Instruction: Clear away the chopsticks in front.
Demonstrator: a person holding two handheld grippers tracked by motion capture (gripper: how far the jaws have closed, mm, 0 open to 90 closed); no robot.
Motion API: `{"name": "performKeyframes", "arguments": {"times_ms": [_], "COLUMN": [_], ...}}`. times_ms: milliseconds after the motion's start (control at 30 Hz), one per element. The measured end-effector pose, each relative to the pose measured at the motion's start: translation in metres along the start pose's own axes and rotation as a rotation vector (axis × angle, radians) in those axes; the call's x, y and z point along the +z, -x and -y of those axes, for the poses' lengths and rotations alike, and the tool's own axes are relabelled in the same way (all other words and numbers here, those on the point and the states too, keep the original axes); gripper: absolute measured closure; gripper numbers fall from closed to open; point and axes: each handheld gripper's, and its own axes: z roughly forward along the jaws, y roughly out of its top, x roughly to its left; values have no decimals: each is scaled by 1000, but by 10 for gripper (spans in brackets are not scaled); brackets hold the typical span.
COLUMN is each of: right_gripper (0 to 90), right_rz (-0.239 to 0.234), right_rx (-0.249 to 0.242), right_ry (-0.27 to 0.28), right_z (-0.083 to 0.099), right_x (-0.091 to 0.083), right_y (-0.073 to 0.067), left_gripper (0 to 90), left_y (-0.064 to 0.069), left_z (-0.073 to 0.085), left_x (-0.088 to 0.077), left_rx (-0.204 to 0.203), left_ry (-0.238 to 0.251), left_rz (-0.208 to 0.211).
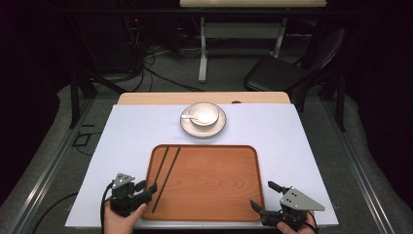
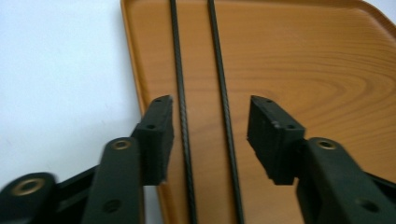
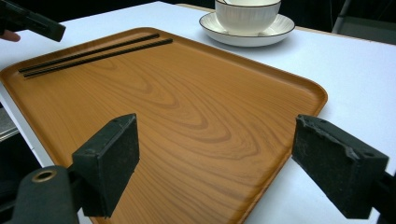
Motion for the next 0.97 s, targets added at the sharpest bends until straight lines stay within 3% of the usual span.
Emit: {"name": "performKeyframes", "arguments": {"times_ms": [300, 467, 667, 967], "right_gripper": [147, 147, 147, 147], "right_rz": [1, 1, 1, -4], "right_rx": [4, 7, 9, 7], "right_ry": [-5, -5, -5, -9], "right_z": [0, 0, 1, 1], "right_x": [1, 1, 1, 2], "right_y": [0, 0, 1, 0], "left_gripper": [395, 368, 357, 330], "left_y": [-11, -22, -31, -39], "left_z": [-19, -21, -14, -9], "left_x": [-8, -4, 4, 5], "left_rx": [32, 49, 60, 61], "left_ry": [3, 93, 124, 93], "left_rz": [-36, -39, -75, -94]}}
